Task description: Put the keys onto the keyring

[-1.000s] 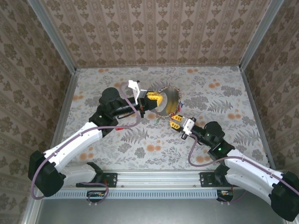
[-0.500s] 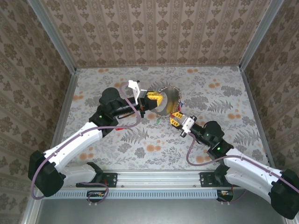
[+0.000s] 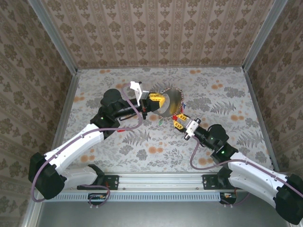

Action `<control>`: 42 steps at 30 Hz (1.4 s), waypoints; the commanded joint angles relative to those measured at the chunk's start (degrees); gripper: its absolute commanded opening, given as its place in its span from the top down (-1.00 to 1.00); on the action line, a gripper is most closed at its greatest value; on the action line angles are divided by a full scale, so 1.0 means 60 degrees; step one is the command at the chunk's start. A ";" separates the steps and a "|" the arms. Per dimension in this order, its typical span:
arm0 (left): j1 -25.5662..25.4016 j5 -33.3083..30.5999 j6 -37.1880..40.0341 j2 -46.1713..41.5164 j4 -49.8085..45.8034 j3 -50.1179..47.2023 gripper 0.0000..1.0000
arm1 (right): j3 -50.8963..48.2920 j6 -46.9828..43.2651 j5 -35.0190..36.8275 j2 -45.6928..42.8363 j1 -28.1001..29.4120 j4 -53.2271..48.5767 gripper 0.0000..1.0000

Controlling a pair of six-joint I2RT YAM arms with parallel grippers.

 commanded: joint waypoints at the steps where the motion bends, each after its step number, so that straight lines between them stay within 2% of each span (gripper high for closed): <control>1: -0.0058 0.0001 0.0147 -0.0374 0.0597 0.0256 1.00 | -0.0176 -0.0092 0.0048 -0.0272 0.0042 0.0135 0.48; 10: -0.0083 -0.0057 0.0147 -0.0371 0.0581 0.0242 1.00 | -0.0231 -0.0117 0.0112 -0.0459 0.0042 0.0256 0.49; 27: -0.0234 -0.0057 0.0162 -0.0386 0.0539 0.0269 1.00 | 0.0082 -0.0021 0.0269 0.0175 0.0044 0.0987 0.57; 39: -0.0276 -0.0064 0.0212 -0.0386 0.0502 0.0284 1.00 | 0.0099 0.0008 0.0575 0.0245 0.0042 0.1068 0.72; 42: -0.0278 -0.0425 0.0204 -0.0389 0.0495 0.0297 1.00 | 0.0097 -0.0006 0.0546 0.0290 0.0042 0.1093 0.87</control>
